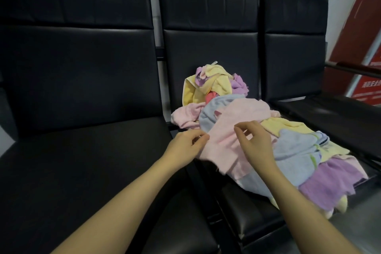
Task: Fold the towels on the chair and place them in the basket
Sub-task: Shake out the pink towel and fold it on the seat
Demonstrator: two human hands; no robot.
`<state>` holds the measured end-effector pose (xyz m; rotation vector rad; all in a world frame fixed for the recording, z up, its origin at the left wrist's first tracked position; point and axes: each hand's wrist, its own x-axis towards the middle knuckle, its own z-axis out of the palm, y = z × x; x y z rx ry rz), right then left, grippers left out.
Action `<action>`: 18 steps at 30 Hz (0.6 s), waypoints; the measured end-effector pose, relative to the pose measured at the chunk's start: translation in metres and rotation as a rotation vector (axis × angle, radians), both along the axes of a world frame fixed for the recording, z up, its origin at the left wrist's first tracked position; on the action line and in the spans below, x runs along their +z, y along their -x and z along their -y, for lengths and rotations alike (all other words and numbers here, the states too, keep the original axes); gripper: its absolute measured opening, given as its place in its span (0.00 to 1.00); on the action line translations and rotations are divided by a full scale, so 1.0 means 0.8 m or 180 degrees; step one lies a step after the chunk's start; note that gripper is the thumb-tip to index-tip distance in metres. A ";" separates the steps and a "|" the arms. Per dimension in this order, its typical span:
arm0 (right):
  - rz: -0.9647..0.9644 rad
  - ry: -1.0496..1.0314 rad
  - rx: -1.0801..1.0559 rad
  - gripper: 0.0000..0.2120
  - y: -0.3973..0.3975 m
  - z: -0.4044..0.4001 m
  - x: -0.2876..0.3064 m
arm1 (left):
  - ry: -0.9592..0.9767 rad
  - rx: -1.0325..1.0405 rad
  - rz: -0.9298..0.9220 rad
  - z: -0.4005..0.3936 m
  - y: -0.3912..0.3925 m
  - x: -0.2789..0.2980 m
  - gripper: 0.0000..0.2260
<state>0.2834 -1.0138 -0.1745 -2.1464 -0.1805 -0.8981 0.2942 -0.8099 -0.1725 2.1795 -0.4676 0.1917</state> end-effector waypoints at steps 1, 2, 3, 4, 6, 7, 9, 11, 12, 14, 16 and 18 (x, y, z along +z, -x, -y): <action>-0.0156 0.0043 -0.0214 0.03 -0.007 0.007 -0.005 | -0.0166 0.0037 -0.0006 0.005 -0.004 0.000 0.15; -0.0310 0.0106 -0.0413 0.05 -0.014 0.014 -0.009 | -0.0303 0.0051 0.0050 0.012 -0.008 0.001 0.15; -0.0439 0.0214 -0.0569 0.07 -0.022 0.021 -0.012 | -0.0406 0.0053 0.0132 0.020 -0.013 0.002 0.14; -0.0564 0.0336 -0.0689 0.10 -0.028 0.028 -0.013 | -0.0461 0.0066 0.0204 0.028 -0.020 0.003 0.12; -0.0820 0.0562 -0.0888 0.14 -0.040 0.037 -0.014 | -0.0473 0.0140 0.0297 0.047 -0.036 0.003 0.10; -0.0950 0.0654 -0.1002 0.16 -0.046 0.038 -0.013 | -0.0493 0.0200 0.0322 0.056 -0.045 0.001 0.12; -0.1159 0.0734 -0.1186 0.19 -0.055 0.038 -0.015 | -0.0617 0.0284 0.0282 0.075 -0.061 -0.004 0.18; -0.1254 0.0697 -0.1253 0.21 -0.064 0.034 -0.019 | -0.0725 0.0292 0.0200 0.091 -0.072 -0.011 0.22; -0.1264 0.0681 -0.1275 0.20 -0.069 0.032 -0.020 | -0.0733 0.0276 0.0160 0.098 -0.076 -0.014 0.23; -0.1249 0.0677 -0.1310 0.16 -0.077 0.030 -0.022 | -0.0567 0.0281 0.0122 0.108 -0.080 -0.018 0.22; -0.1149 0.0663 -0.1271 0.13 -0.080 0.031 -0.022 | -0.0304 0.0346 0.0226 0.112 -0.081 -0.020 0.18; -0.0896 0.0509 -0.1053 0.10 -0.078 0.037 -0.022 | -0.0170 0.0412 0.0424 0.107 -0.080 -0.015 0.14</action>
